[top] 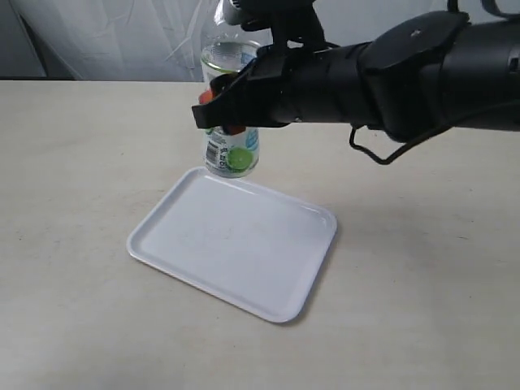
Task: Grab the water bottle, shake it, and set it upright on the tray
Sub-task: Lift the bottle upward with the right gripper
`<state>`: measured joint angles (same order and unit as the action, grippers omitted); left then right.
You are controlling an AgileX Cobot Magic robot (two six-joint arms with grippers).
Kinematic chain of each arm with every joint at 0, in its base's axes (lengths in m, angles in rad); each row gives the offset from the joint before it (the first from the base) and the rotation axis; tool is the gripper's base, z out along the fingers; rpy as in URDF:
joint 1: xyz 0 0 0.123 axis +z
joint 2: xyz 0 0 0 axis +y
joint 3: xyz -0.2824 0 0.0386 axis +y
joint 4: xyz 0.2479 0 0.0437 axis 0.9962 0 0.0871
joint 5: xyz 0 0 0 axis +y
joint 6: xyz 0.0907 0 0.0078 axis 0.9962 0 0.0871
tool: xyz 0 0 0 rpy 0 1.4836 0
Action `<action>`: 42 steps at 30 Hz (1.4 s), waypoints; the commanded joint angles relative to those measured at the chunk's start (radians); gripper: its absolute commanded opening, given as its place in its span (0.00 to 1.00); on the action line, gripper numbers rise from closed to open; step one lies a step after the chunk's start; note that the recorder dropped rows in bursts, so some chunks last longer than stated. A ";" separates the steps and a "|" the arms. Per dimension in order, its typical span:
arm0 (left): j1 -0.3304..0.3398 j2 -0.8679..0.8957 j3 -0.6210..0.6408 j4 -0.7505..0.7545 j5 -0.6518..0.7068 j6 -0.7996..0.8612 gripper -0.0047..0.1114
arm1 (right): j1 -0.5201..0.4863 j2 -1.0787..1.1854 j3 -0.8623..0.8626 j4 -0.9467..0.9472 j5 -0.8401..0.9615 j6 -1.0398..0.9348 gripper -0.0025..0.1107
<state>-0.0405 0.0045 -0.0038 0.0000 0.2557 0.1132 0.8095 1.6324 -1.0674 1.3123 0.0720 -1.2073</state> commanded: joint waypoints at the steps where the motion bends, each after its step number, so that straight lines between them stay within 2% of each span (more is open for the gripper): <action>1: 0.000 -0.005 0.004 0.000 -0.009 -0.001 0.04 | 0.018 -0.023 0.020 0.004 -0.114 0.050 0.02; 3: 0.000 -0.005 0.004 0.000 -0.009 -0.001 0.04 | 0.018 -0.002 -0.015 -0.106 0.124 0.023 0.02; 4: 0.000 -0.005 0.004 0.000 -0.009 -0.001 0.04 | 0.018 0.003 -0.026 -0.180 0.171 0.036 0.02; 6: 0.000 -0.005 0.004 0.000 -0.009 -0.001 0.04 | 0.018 0.002 -0.005 -0.272 -0.012 0.195 0.02; 7: 0.000 -0.005 0.004 0.000 -0.009 -0.001 0.04 | 0.013 0.000 0.019 -0.270 -0.152 0.290 0.02; 9: 0.000 -0.005 0.004 0.000 -0.009 -0.001 0.04 | 0.005 -0.002 0.039 -0.216 -0.267 0.325 0.02; 11: 0.000 -0.005 0.004 0.000 -0.009 -0.001 0.04 | 0.005 0.001 0.022 -0.225 -0.162 0.318 0.02; 12: 0.000 -0.005 0.004 0.000 -0.009 -0.001 0.04 | 0.016 0.005 0.003 -0.300 -0.027 0.309 0.02; 14: 0.000 -0.005 0.004 0.000 -0.009 -0.001 0.04 | 0.030 0.007 -0.030 -0.452 0.102 0.289 0.02; 16: 0.000 -0.005 0.004 0.000 -0.009 -0.001 0.04 | 0.016 0.005 -0.016 -0.586 0.001 0.469 0.02; 18: 0.000 -0.005 0.004 0.000 -0.009 -0.001 0.04 | -0.021 0.002 0.008 -0.571 -0.127 0.662 0.02; 20: 0.000 -0.005 0.004 0.000 -0.009 -0.001 0.04 | -0.017 0.002 -0.003 -0.584 -0.072 0.666 0.02; 23: 0.000 -0.005 0.004 0.000 -0.009 -0.001 0.04 | 0.028 0.005 -0.035 -0.770 0.098 0.573 0.02; 25: 0.000 -0.005 0.004 0.000 -0.009 0.002 0.04 | -0.002 0.005 -0.026 -0.880 0.043 0.751 0.02; 27: 0.000 -0.005 0.004 0.000 -0.009 0.002 0.04 | -0.040 0.009 -0.021 -0.866 -0.021 0.971 0.02; 29: 0.000 -0.005 0.004 0.000 -0.009 0.002 0.04 | -0.015 0.019 -0.036 -0.882 -0.004 0.975 0.02; 32: 0.000 -0.005 0.004 0.000 -0.009 0.002 0.04 | 0.051 0.020 -0.055 -1.035 0.078 0.853 0.02; 36: 0.000 -0.005 0.004 0.000 -0.009 0.000 0.04 | -0.013 0.022 -0.055 -1.067 0.029 1.135 0.02; 39: 0.000 -0.005 0.004 0.000 -0.009 0.000 0.04 | -0.005 -0.003 -0.089 -1.155 0.055 1.063 0.02; 42: 0.000 -0.005 0.004 0.000 -0.009 0.000 0.04 | 0.009 -0.019 -0.090 -1.140 0.052 1.074 0.02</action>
<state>-0.0405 0.0045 -0.0038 0.0000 0.2557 0.1132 0.8051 1.6456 -1.1410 0.1816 0.1645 -0.1417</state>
